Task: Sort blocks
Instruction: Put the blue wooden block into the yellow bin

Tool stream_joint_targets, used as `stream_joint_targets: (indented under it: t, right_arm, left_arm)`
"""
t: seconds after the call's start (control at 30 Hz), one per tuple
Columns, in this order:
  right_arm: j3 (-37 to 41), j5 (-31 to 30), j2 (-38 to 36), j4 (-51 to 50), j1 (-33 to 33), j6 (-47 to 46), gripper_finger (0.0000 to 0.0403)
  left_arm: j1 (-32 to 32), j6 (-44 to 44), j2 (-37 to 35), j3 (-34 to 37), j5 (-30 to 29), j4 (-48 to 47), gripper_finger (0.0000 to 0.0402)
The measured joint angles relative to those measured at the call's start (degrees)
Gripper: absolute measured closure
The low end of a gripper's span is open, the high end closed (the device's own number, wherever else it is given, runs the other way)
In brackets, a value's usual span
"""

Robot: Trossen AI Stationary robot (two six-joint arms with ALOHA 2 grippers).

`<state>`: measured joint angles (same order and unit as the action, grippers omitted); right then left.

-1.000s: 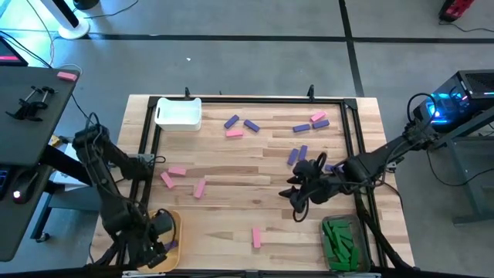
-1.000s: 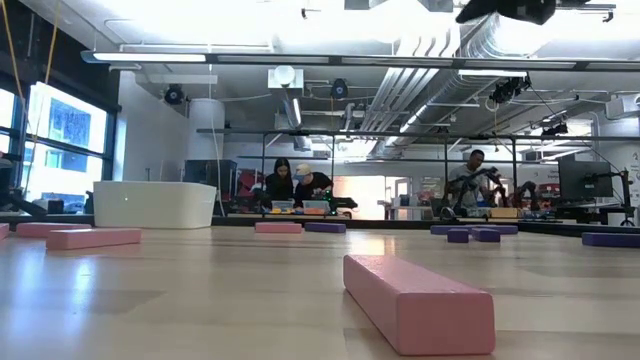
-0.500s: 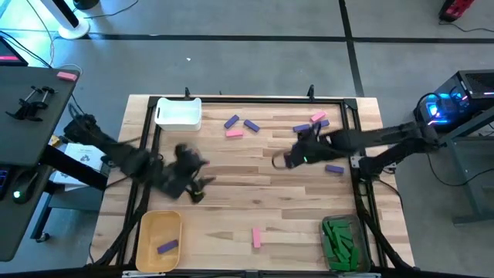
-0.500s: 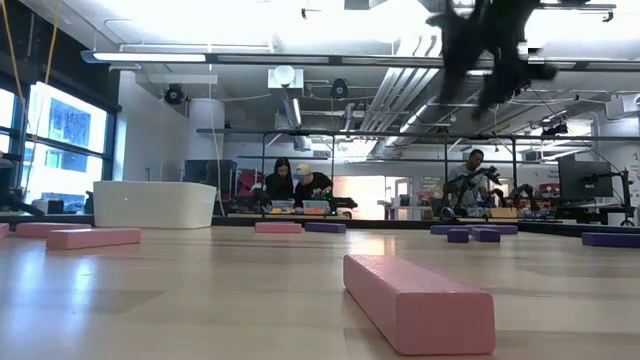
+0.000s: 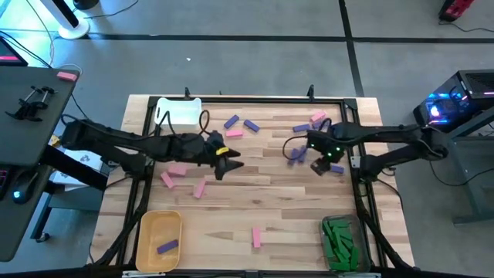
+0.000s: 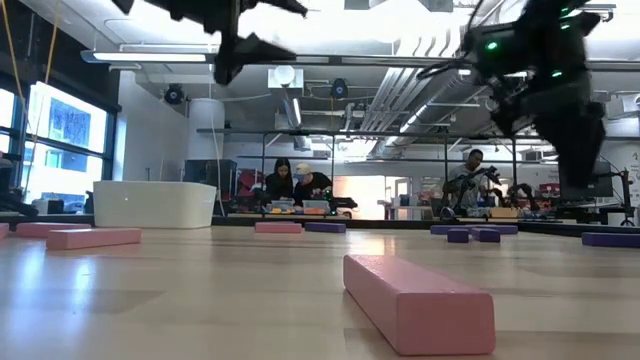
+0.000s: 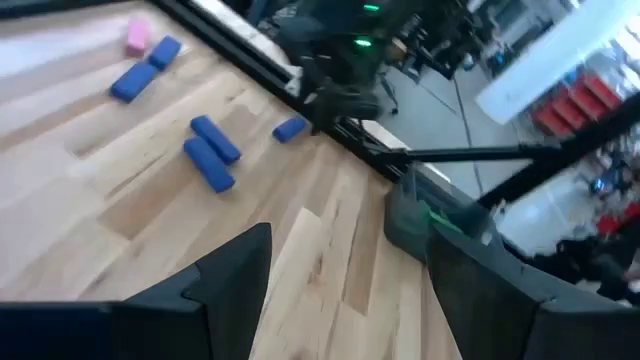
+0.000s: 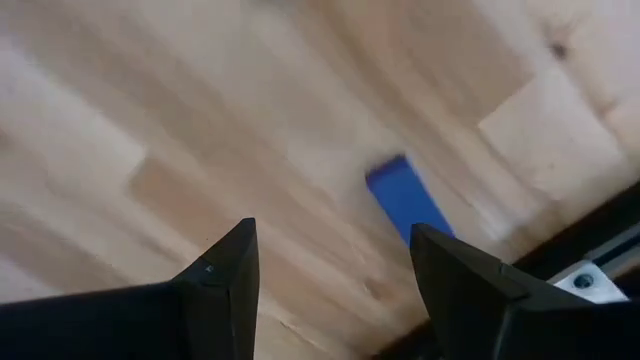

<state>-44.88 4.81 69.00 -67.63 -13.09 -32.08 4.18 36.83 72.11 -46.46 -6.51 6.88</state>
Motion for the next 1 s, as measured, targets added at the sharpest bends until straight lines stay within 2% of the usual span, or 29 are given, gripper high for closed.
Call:
stream_joint_targets:
  t: [0.13, 0.27, 0.53, 0.8, 1.0]
  right_arm:
    - [4.9, -0.5, -2.8, 0.2, -0.2, 3.6, 0.0206]
    - [9.4, -0.3, -1.7, 2.6, -1.2, 4.0, 0.0206]
    - [9.4, -5.4, 0.2, 5.5, -1.6, 5.3, 0.0206]
    - [9.4, -6.0, 8.1, 8.3, -2.0, 6.3, 0.0206]
    - [9.0, -4.0, 15.8, 11.0, -2.0, 5.8, 0.0206]
  left_arm:
    - [-2.1, 2.1, -0.1, 1.8, 0.2, 2.6, 0.0153]
    - [-4.1, 1.9, -0.1, 1.8, 0.1, 4.8, 0.0153]
    - [-7.2, -0.3, -0.1, 1.8, 4.2, 7.2, 0.0153]
    - [-7.2, -2.0, -0.1, 1.8, 5.2, 6.9, 0.0153]
    - [-7.2, -2.2, -0.1, 1.8, 8.6, 6.7, 0.0153]
